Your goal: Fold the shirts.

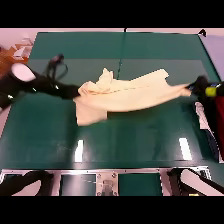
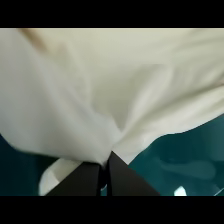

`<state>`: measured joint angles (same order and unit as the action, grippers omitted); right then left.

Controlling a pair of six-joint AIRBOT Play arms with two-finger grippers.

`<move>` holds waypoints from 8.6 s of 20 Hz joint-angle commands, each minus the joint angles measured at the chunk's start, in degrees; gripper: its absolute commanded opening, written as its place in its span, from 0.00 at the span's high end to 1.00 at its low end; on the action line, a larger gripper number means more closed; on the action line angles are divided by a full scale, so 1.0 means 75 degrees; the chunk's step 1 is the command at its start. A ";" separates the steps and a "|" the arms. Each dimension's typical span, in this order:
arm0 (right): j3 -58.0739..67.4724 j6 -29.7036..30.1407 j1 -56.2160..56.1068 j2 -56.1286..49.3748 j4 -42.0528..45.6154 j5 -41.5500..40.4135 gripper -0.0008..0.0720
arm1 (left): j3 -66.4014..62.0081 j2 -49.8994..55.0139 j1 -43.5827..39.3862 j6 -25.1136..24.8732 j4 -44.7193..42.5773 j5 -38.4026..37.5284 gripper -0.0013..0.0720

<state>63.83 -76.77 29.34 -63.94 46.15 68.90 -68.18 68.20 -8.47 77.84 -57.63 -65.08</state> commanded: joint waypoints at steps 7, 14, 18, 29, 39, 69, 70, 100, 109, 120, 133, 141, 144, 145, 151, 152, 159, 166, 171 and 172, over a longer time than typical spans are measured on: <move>0.6321 -0.0842 0.1244 0.1830 -0.0391 0.0469 0.97 | -0.8125 -0.1288 -0.0015 0.0618 -0.1180 -0.1518 0.95; 0.5977 -0.0970 0.1239 0.1996 -0.0286 0.0425 0.97 | -0.7000 -0.2122 -0.0015 0.0618 -0.2416 -0.1498 0.95; 0.3328 -0.0495 0.0664 0.1906 -0.0495 0.0012 0.97 | -0.5412 -0.1512 -0.0015 0.0478 -0.2498 -0.1017 0.95; 0.1722 0.0731 -0.1244 -0.3896 -0.0959 -0.2801 0.97 | -0.4701 0.4357 -0.0015 -0.0047 -0.1886 0.0708 0.95; 0.4048 0.0694 -0.1026 -0.5779 -0.0697 -0.0641 0.97 | -0.4721 0.4963 -0.0015 -0.0067 -0.2620 0.1078 0.95; 0.2882 -0.0565 -0.0245 -0.4523 0.2031 0.3876 0.97 | -0.4153 0.3928 -0.0015 0.0434 -0.3147 -0.4331 0.89; 0.2381 -0.0565 -0.0154 -0.4124 0.2031 0.3710 0.97 | -0.3652 0.3500 -0.0015 0.0452 -0.3229 -0.4296 0.95; -0.6557 -0.0052 -0.0198 0.1682 -0.1460 -0.2932 0.97 | 0.4972 -0.1722 -0.0163 0.2104 -0.0236 0.1562 0.95; -0.4214 -0.1483 0.0525 0.1682 0.1877 -0.0277 0.97 | 0.3585 -0.2527 -0.0166 0.2098 -0.1058 -0.1606 0.95; -0.2454 -0.1422 -0.0306 0.0880 0.0501 -0.0959 0.97 | 0.0933 -0.1209 -0.0140 0.1545 -0.1276 -0.0332 0.95; 0.1274 -0.1504 -0.1434 -0.4415 -0.0070 -0.1932 0.97 | -0.3092 0.3911 -0.0140 0.1501 -0.1891 0.0670 0.95; 0.3410 -0.0627 -0.0988 -0.5313 -0.0423 -0.1215 0.42 | -0.3902 0.4287 -0.0125 0.1612 -0.1964 0.2474 0.02; 0.3745 -0.0370 -0.0370 -0.5330 0.0382 0.0102 0.42 | -0.4299 0.4287 -0.0125 0.1614 -0.2326 0.1594 0.02; 0.3733 -0.0221 -0.0236 -0.5400 0.0635 0.0484 0.41 | -0.4339 0.4287 -0.0125 0.1620 -0.2299 0.1384 0.02; 0.3733 0.0938 -0.0128 -0.6382 0.0912 0.1763 0.27 | -0.4336 0.4290 -0.0128 0.1614 -0.1883 0.0245 0.22; 0.3733 0.0994 -0.0187 -0.6537 0.0842 0.1769 0.27 | -0.4336 0.4290 -0.0128 0.1612 -0.1798 0.0125 0.59; 0.3780 0.1364 -0.0874 -0.7155 0.0312 0.1588 0.94 | -0.4331 0.4304 -0.0216 0.1113 -0.0379 0.0385 0.85; 0.4322 0.1058 -0.0866 -0.5963 -0.0047 0.2833 0.97 | -0.4299 0.5208 -0.1760 0.1014 -0.0143 0.1411 0.95; 0.4325 0.0635 -0.0868 -0.3832 -0.0189 0.3127 0.97 | -0.4307 0.6024 -0.3314 0.1011 0.0358 0.2978 0.95; 0.4325 0.0635 -0.0871 -0.3471 -0.0277 0.3159 0.97 | -0.4304 0.6129 -0.3564 0.1011 0.0481 0.3238 0.95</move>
<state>96.07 -70.48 22.79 -97.82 45.60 90.85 -100.42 111.37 -29.58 85.45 -56.60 -47.97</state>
